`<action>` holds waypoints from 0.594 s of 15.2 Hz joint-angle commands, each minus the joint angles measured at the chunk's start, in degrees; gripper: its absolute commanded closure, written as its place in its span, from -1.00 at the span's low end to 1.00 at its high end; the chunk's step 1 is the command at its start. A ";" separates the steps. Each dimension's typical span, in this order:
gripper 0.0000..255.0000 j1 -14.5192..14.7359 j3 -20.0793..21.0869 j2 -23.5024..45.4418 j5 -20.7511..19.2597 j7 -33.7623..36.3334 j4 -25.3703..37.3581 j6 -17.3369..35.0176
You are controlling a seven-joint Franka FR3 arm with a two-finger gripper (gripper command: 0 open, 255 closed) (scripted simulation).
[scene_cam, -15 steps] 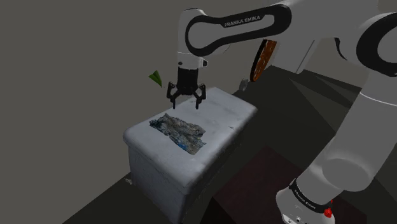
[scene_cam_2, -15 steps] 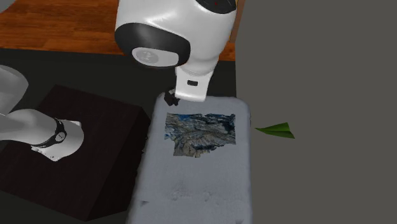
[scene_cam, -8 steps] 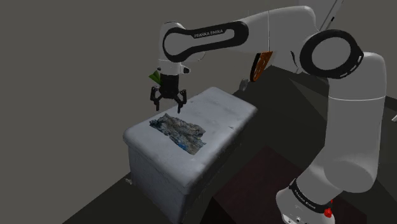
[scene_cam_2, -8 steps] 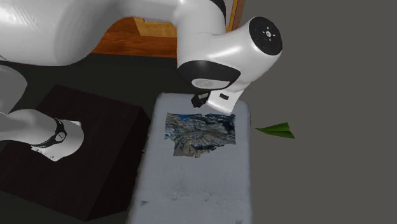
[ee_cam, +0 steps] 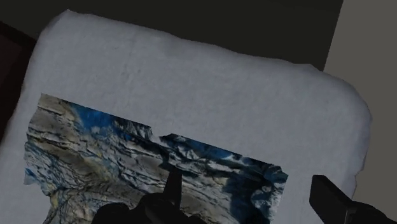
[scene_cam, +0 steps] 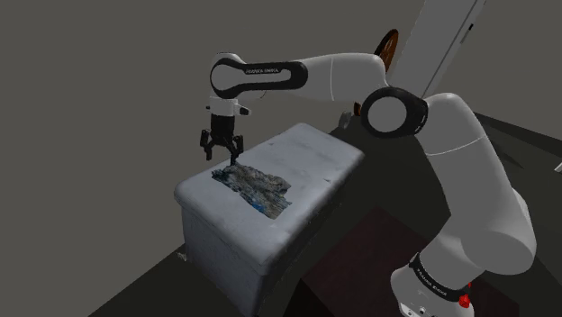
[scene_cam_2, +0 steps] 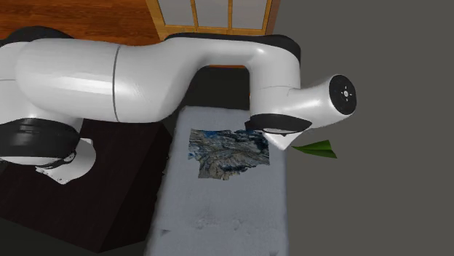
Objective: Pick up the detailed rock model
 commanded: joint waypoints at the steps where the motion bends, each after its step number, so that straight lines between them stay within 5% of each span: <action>1: -1.00 1.16 -0.88 7.96 0.36 3.26 11.92 -4.17; 2: -1.00 1.81 -1.16 11.97 0.44 4.51 18.28 -6.53; 9: -1.00 1.67 -1.35 13.54 0.30 3.62 15.71 -2.55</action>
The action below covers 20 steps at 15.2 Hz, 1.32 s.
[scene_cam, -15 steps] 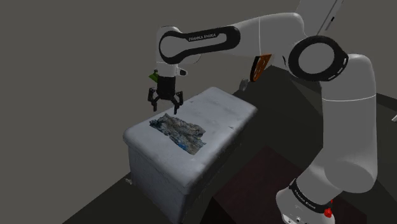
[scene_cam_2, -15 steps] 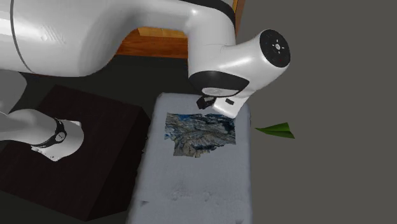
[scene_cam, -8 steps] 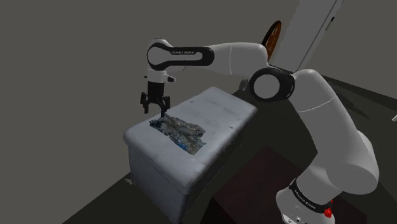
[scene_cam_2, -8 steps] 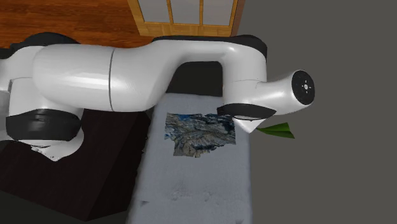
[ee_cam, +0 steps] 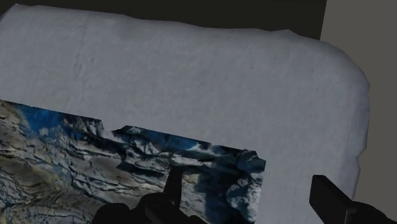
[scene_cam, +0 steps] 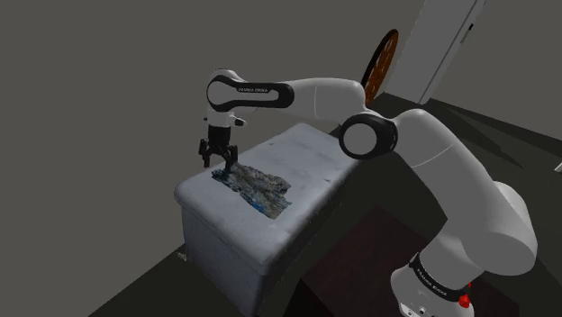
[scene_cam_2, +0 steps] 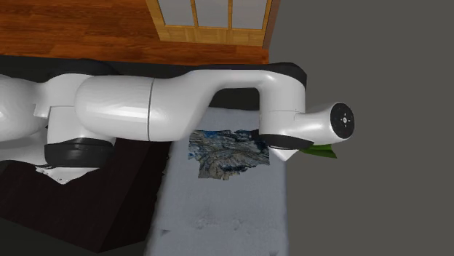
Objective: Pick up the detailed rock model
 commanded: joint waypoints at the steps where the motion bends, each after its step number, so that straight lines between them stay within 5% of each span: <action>1: -1.00 0.14 -0.08 1.01 -0.08 -0.14 0.48 0.55; 2: -1.00 0.14 -0.08 1.02 -0.08 -0.14 0.51 0.54; 3: 1.00 0.12 -0.10 1.17 -0.09 -0.19 0.71 0.47; 20: 1.00 0.29 0.17 -0.74 0.05 0.88 3.47 -4.02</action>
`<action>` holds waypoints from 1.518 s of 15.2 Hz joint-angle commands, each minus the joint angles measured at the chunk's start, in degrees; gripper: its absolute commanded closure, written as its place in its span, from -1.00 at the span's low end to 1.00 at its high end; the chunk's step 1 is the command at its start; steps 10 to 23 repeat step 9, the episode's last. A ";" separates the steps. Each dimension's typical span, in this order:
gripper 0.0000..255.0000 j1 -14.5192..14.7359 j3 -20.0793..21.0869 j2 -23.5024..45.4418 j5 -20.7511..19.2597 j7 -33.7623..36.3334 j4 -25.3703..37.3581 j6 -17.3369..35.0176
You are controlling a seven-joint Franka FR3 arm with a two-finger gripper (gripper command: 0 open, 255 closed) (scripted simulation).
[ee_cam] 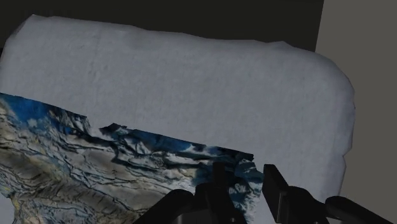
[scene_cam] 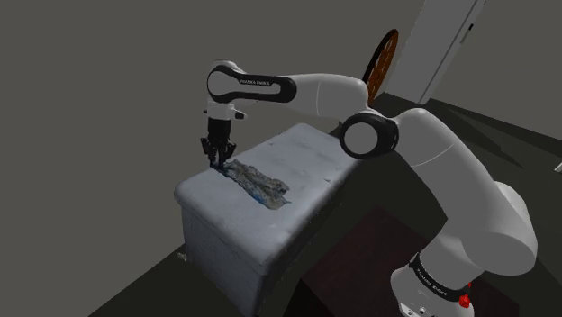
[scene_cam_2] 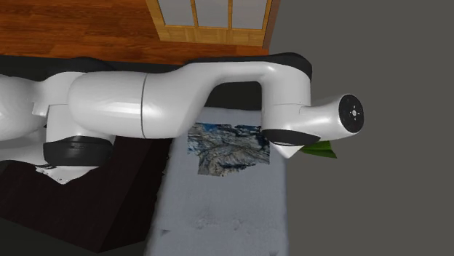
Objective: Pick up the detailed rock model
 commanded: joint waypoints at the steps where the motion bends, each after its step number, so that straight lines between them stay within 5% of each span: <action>1: 1.00 0.10 0.07 -0.32 0.03 0.32 1.09 -1.38; 7: 1.00 0.78 0.19 0.58 -0.05 1.29 7.42 -6.63; 23: 1.00 0.80 0.19 0.60 -0.05 1.31 7.58 -6.76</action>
